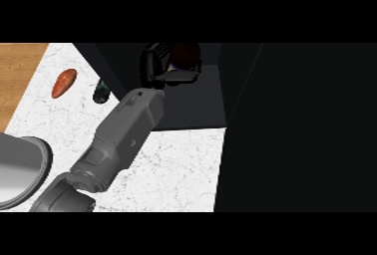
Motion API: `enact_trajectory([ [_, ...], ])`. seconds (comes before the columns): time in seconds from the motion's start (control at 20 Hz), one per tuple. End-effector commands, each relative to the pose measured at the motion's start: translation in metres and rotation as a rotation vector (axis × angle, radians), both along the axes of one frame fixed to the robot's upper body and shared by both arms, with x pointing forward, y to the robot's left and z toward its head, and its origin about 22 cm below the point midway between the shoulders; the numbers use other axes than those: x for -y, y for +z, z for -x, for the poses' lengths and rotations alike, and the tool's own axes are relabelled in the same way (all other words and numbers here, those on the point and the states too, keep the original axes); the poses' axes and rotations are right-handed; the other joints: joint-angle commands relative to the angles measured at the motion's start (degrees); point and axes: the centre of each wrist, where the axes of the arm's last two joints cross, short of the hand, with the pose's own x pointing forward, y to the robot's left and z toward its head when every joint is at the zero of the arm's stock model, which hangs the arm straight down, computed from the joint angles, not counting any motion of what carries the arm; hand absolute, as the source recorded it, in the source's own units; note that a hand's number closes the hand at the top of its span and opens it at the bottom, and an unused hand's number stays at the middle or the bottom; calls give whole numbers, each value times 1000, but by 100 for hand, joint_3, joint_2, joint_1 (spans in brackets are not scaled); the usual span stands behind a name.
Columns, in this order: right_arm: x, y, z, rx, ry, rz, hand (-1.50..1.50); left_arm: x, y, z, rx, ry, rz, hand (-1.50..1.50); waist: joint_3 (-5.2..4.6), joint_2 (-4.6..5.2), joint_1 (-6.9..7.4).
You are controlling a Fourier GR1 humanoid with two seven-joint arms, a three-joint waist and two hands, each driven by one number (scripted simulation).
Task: Pick up the wine, place it into the cabinet and close the cabinet
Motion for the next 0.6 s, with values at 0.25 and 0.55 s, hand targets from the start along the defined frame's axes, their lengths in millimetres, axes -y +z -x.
enact_trajectory([
  [0.25, -8, 9, 7, 32, 26, -34, -150, -4, -7, 0, -32, 38, 35, 150, -10, 42, -57],
  [0.55, -4, 11, 9, 18, 51, -5, -150, -29, -6, -6, -35, 63, -22, 150, -11, 75, -103],
])
